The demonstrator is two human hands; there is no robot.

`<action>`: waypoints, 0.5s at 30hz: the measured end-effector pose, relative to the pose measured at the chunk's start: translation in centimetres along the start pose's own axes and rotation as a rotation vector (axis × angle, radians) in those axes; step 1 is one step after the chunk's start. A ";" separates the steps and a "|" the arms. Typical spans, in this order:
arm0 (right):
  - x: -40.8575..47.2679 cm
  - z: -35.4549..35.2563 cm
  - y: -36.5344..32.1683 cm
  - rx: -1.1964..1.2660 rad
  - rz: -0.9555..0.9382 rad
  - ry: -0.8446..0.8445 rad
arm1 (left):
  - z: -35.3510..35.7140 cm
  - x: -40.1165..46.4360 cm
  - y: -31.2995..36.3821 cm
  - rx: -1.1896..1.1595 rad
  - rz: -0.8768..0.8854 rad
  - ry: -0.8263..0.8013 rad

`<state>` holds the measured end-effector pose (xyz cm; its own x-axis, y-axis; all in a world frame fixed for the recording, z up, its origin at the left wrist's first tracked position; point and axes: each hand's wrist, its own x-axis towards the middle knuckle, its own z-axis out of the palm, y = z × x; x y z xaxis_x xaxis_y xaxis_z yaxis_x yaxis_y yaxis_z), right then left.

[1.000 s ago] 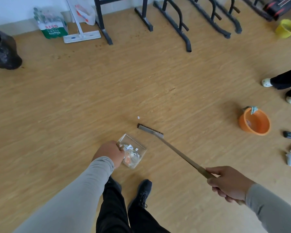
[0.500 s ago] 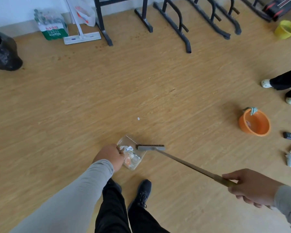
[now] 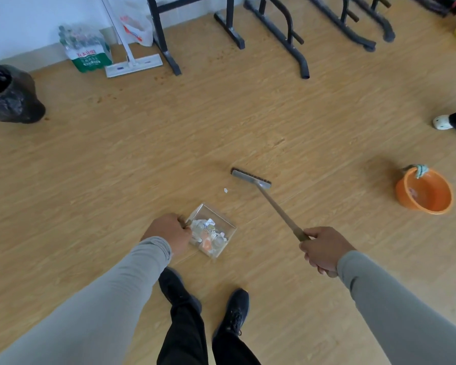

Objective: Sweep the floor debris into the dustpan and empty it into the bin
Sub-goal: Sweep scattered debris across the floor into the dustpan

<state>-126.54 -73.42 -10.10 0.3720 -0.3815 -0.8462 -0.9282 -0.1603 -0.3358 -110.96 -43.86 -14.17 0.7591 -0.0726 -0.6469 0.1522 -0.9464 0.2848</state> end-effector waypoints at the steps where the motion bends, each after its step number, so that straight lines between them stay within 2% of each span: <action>1: 1.3 0.4 -0.6 -0.029 0.004 -0.001 | -0.1 0.6 0.5 -0.002 0.003 0.006; 4: 3.7 1.8 -1.9 -0.153 0.007 -0.008 | -0.3 1.8 1.6 -0.017 -0.003 0.022; 8: 1.4 0.5 -1.4 -0.466 -0.004 -0.066 | -0.5 2.6 1.9 -0.023 -0.011 0.029; 11: -1.5 -5.7 0.0 -0.303 0.036 -0.148 | -0.8 2.7 1.5 -0.008 0.006 0.012; 15: -5.2 -10.8 2.2 -0.151 0.092 -0.135 | -1.0 2.5 1.5 0.042 0.035 0.007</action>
<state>-130.40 -81.60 -2.00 0.2723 -0.2766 -0.9216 -0.9427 -0.2687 -0.1979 -108.21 -45.14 -14.63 0.7682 -0.1033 -0.6318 0.0989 -0.9559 0.2765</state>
